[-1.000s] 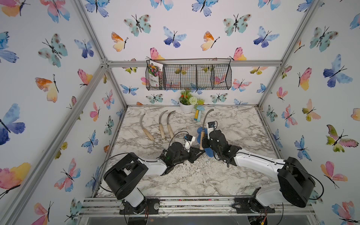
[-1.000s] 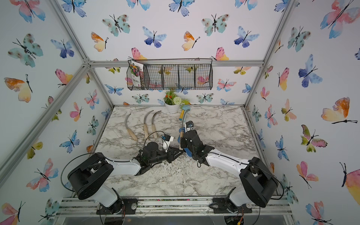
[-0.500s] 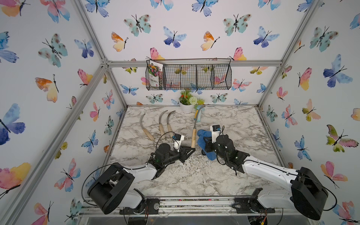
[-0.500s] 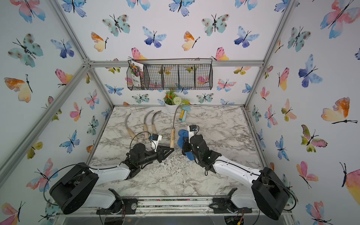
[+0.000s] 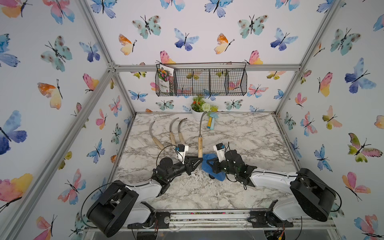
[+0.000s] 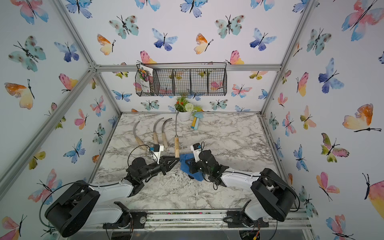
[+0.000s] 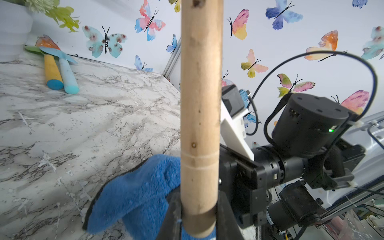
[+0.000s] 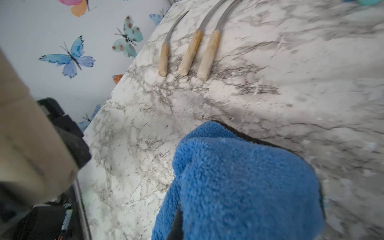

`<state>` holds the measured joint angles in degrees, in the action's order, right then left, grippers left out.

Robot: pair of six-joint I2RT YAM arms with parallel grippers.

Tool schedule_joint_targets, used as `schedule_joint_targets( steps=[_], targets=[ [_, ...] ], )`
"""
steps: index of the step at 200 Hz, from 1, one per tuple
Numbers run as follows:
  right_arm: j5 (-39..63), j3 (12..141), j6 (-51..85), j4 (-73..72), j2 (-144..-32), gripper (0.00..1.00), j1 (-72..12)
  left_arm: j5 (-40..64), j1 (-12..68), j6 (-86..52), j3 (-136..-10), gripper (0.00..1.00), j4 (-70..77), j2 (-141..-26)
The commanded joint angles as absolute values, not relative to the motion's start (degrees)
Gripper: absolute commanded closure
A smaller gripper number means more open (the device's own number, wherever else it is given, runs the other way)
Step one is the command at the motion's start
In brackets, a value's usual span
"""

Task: Wipe small sickles with rags
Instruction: Wipe the small sickle.

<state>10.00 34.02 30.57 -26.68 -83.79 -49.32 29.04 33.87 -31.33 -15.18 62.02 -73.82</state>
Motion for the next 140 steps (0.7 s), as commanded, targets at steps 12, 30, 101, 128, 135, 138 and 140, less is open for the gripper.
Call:
schedule_joint_targets(
  steps=[12, 30, 101, 128, 135, 138, 140],
  targets=[
    [20.69, 34.0, 32.3, -37.17, -84.99, 0.99, -52.03, 28.94, 33.49, -30.24, -15.02, 1.0, 64.75, -72.39],
    [22.85, 32.99, 33.03, -40.58, -84.4, 0.99, -52.37, 29.22, 33.49, -30.32, -15.27, 1.0, 65.03, -73.19],
    [16.03, 30.98, 32.52, -38.41, -79.37, 0.98, -52.38, 30.23, 33.45, -30.72, -15.46, 1.0, 65.21, -73.4],
    [20.84, 32.06, 33.52, -42.19, -81.8, 0.99, -52.38, 30.55, 33.48, -30.81, -15.87, 1.0, 65.39, -74.33],
    [21.64, 32.77, 33.66, -42.44, -82.76, 0.99, -52.38, 30.9, 33.49, -30.85, -16.03, 1.0, 65.54, -74.81],
    [21.91, 33.17, 33.73, -42.57, -83.17, 0.99, -52.38, 31.08, 33.49, -30.93, -16.1, 1.0, 65.67, -74.99],
    [22.02, 33.36, 33.74, -42.59, -83.46, 0.99, -52.38, 31.17, 33.49, -30.93, -16.2, 1.0, 65.72, -75.06]
  ],
)
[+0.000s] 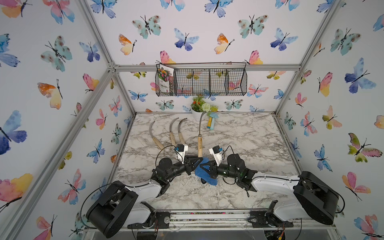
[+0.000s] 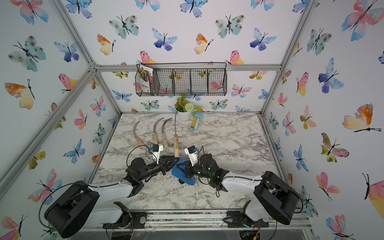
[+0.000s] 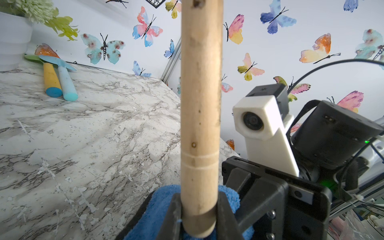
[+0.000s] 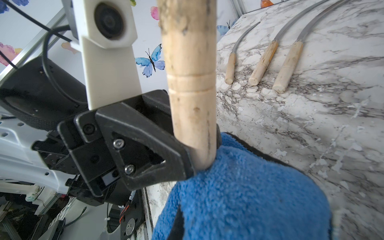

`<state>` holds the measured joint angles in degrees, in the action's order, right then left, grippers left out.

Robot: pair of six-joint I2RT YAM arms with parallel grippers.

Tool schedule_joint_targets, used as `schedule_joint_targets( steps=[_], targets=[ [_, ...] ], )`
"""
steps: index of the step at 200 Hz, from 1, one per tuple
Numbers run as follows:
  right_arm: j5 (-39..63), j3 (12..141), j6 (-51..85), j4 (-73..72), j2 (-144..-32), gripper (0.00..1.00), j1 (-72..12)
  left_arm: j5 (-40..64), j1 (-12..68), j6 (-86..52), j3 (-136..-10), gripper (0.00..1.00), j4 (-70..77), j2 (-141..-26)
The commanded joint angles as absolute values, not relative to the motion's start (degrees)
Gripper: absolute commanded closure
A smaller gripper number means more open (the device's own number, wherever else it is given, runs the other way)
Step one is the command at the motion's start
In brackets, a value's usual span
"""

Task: Wipe small sickles with rags
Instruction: Wipe the small sickle.

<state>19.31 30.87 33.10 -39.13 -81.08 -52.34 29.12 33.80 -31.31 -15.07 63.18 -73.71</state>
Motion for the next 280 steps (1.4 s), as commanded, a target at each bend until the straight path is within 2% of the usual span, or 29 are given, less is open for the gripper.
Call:
schedule_joint_targets(
  steps=[1, 56, 111, 164, 217, 237, 257, 280],
  targets=[
    [22.09, 33.47, 33.75, -42.65, -83.57, 0.99, -52.38, 31.19, 33.49, -30.94, -16.18, 1.0, 65.78, -75.11],
    [22.03, 36.13, 33.51, -41.72, -85.47, 0.99, -52.73, 32.17, 33.49, -31.29, -16.39, 1.0, 66.66, -75.78],
    [15.45, 31.34, 32.26, -38.49, -75.68, 0.99, -52.71, 32.23, 33.49, -31.37, -16.26, 1.0, 66.62, -75.5],
    [17.72, 36.53, 32.12, -38.69, -83.51, 0.99, -53.96, 32.88, 33.49, -31.51, -16.35, 1.0, 66.68, -75.67],
    [12.23, 30.86, 31.19, -40.77, -75.42, 0.98, -53.88, 32.91, 33.49, -31.25, -16.5, 1.0, 66.24, -75.24],
    [13.66, 34.12, 31.46, -37.94, -78.29, 0.98, -53.88, 32.96, 33.57, -31.34, -16.46, 1.0, 66.07, -75.15],
    [19.29, 37.89, 31.51, -38.94, -83.54, 0.98, -54.35, 33.11, 33.59, -31.2, -16.47, 1.0, 66.08, -75.15],
    [17.03, 37.97, 30.94, -37.76, -82.62, 0.98, -54.93, 33.07, 33.73, -31.06, -16.48, 1.0, 65.96, -75.09]
  ],
)
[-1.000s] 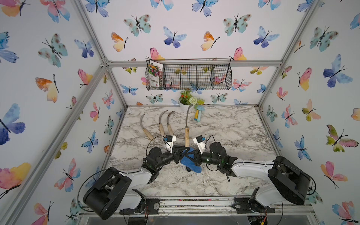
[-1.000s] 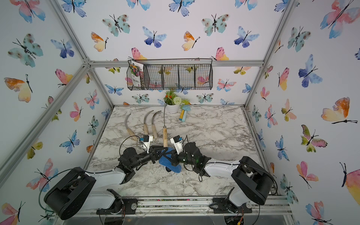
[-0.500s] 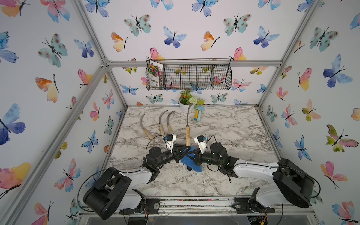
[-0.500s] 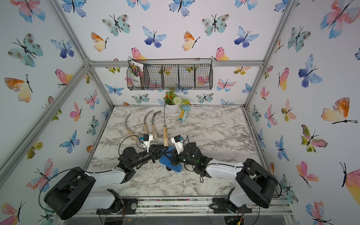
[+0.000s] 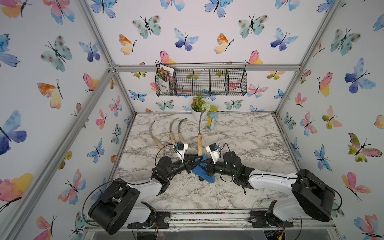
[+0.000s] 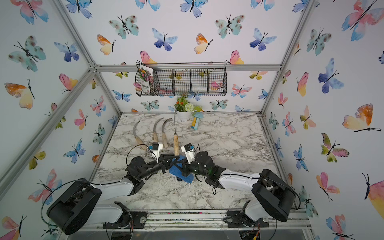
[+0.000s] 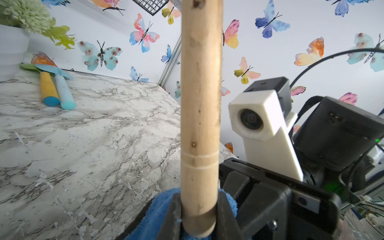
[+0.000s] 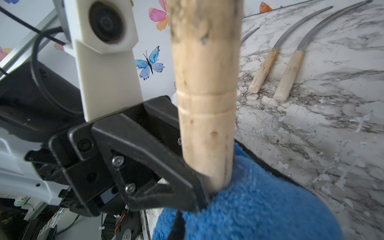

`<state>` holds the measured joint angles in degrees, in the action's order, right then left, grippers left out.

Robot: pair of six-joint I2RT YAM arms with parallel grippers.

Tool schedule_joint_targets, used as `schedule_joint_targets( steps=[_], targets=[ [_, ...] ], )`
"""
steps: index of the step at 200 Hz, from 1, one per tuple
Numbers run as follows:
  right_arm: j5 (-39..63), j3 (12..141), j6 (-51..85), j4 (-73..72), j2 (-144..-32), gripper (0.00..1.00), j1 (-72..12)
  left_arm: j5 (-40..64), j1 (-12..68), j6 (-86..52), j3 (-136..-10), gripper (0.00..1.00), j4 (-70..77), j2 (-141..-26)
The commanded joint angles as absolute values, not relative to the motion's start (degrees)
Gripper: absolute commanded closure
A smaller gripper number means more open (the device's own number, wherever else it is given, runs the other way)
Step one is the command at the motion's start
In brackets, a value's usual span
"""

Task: Wipe small sickles with rags
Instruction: Wipe the small sickle.

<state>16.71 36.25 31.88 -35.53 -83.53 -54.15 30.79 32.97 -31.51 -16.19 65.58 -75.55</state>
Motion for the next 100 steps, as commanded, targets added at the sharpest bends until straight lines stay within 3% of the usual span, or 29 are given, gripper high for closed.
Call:
schedule_joint_targets(
  steps=[1, 36, 74, 100],
  targets=[
    [16.91, 37.84, 30.9, -37.78, -82.45, 0.98, -54.93, 33.06, 33.74, -31.0, -16.46, 1.0, 65.94, -75.12],
    [12.15, 33.23, 30.7, -38.21, -75.45, 0.98, -54.84, 33.23, 33.77, -30.96, -16.64, 1.0, 65.99, -75.41],
    [17.43, 39.69, 29.61, -32.07, -81.16, 0.98, -55.44, 33.19, 33.93, -30.68, -16.87, 1.0, 65.39, -75.5],
    [12.91, 37.75, 29.94, -31.61, -79.02, 0.98, -55.55, 32.66, 34.23, -30.06, -17.47, 1.0, 63.92, -75.41]
  ],
)
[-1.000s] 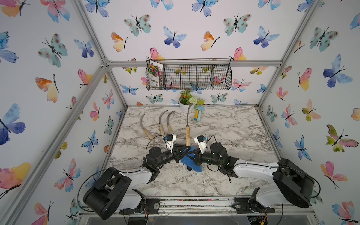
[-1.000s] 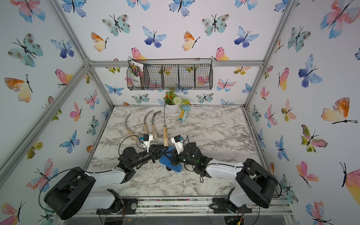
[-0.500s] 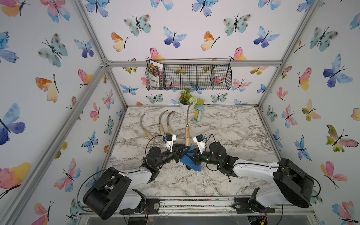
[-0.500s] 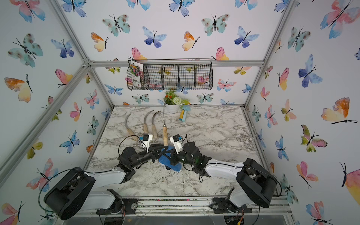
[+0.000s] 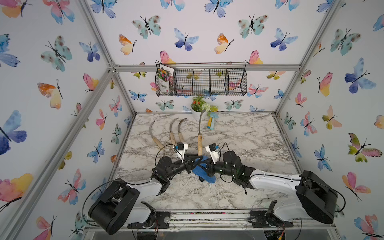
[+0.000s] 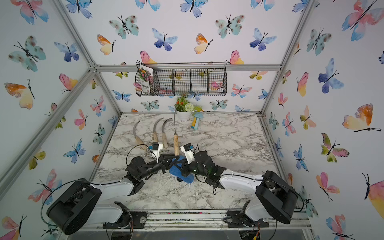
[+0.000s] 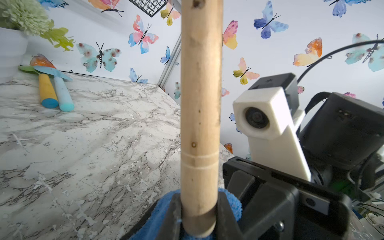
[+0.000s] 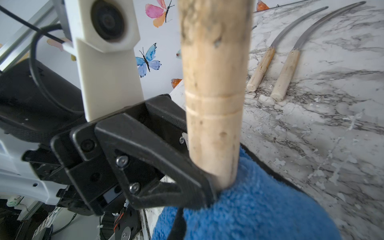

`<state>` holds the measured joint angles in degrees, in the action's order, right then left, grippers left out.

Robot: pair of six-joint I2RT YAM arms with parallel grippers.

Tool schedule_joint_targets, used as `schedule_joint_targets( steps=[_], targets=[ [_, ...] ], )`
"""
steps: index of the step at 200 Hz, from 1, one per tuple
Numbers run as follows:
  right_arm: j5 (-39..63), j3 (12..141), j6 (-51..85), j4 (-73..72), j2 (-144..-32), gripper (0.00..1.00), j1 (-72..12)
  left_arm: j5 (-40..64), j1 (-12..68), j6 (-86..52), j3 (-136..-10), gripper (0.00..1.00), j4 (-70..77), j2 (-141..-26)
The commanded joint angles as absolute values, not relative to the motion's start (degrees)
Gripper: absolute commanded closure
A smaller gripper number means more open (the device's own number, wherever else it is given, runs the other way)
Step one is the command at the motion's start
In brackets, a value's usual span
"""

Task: Wipe small sickles with rags
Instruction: Wipe the small sickle.

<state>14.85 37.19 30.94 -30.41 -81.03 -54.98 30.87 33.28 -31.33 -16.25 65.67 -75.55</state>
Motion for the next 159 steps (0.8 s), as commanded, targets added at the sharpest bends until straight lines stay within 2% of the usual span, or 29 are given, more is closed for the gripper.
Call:
schedule_joint_targets(
  steps=[1, 31, 74, 112, 159],
  targets=[
    [12.74, 37.55, 29.95, -31.67, -78.84, 0.98, -55.5, 32.68, 34.26, -30.02, -17.48, 1.0, 63.91, -75.41],
    [9.91, 33.84, 30.3, -33.66, -73.97, 0.98, -55.37, 32.96, 34.71, -29.81, -17.59, 1.0, 63.98, -75.61],
    [15.18, 39.02, 29.93, -30.83, -79.39, 0.98, -55.46, 32.88, 35.42, -29.2, -17.85, 1.0, 63.39, -75.59],
    [10.68, 34.93, 30.13, -30.7, -75.08, 0.98, -54.91, 32.19, 35.6, -28.21, -18.15, 1.0, 62.07, -75.05],
    [13.7, 26.67, 34.4, -33.13, -69.0, 0.98, -45.26, 29.21, 36.53, -26.9, -17.93, 1.0, 59.36, -73.18]
  ],
)
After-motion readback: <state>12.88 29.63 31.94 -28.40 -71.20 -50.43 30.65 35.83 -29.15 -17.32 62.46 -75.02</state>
